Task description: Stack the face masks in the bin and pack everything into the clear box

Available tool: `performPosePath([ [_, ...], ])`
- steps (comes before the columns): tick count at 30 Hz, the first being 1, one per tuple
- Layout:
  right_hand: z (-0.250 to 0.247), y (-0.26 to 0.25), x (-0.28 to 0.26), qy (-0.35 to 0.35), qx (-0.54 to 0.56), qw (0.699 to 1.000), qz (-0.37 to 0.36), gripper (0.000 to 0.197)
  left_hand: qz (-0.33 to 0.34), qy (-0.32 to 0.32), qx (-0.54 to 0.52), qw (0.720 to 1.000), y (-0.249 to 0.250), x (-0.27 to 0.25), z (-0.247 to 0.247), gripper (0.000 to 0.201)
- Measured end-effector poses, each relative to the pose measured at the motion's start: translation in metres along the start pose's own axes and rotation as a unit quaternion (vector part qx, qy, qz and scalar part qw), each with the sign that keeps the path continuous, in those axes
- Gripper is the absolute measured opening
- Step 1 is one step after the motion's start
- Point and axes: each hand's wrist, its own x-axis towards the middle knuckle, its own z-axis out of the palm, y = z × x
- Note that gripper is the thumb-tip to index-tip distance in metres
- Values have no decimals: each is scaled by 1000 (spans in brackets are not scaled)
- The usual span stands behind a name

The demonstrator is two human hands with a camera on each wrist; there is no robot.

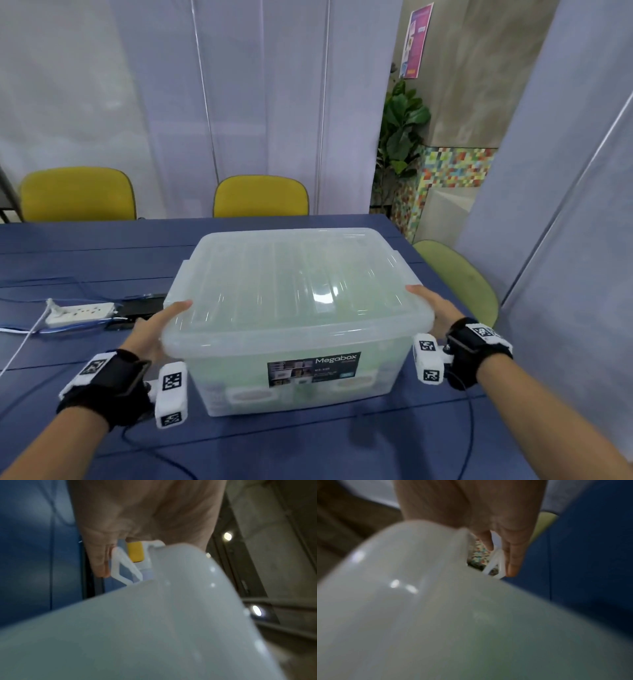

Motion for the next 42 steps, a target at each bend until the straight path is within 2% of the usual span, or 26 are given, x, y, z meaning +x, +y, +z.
performPosePath([
  [1,-1,-2,1,70,-49,996,-30,106,17,41,29,999,-1,6,-3,118],
  [2,-2,-5,3,131,-117,981,-79,115,63,96,70,991,2,7,-3,125],
  [3,-1,-10,2,164,-189,960,-122,112,104,126,122,979,8,-2,1,117],
  [4,1,-14,1,179,-243,941,-156,102,132,141,157,969,15,-12,6,101],
  [7,4,-23,0,173,-317,908,-210,79,216,115,214,945,21,-20,12,69],
  [10,5,-26,3,162,-350,897,-217,44,239,117,242,933,20,-14,10,59],
  [12,7,-26,3,163,-347,896,-223,32,253,117,252,927,20,-17,10,61],
  [16,14,-25,-4,184,-371,876,-247,29,261,122,267,920,20,-13,9,54],
  [20,21,-24,-9,201,-424,840,-272,34,265,127,315,902,19,-9,7,30],
  [22,24,-24,-7,198,-462,819,-278,39,280,120,340,890,22,-10,9,36],
  [24,25,-25,-5,196,-473,816,-267,44,293,114,382,869,25,-14,11,41],
  [28,23,-24,-5,190,-496,807,-260,46,297,123,415,851,27,-18,14,32],
  [33,22,-24,-5,191,-510,798,-259,46,289,118,417,854,26,-18,13,30],
  [35,24,-24,-9,192,-510,798,-256,46,293,112,409,857,25,-17,11,38],
  [37,24,-23,-11,184,-508,802,-254,47,287,110,402,862,22,-16,11,35],
  [39,22,-22,-13,169,-517,803,-245,48,281,101,373,878,19,-15,8,31],
  [42,20,-22,-24,149,-492,816,-266,48,278,61,260,923,4,-26,6,32],
])
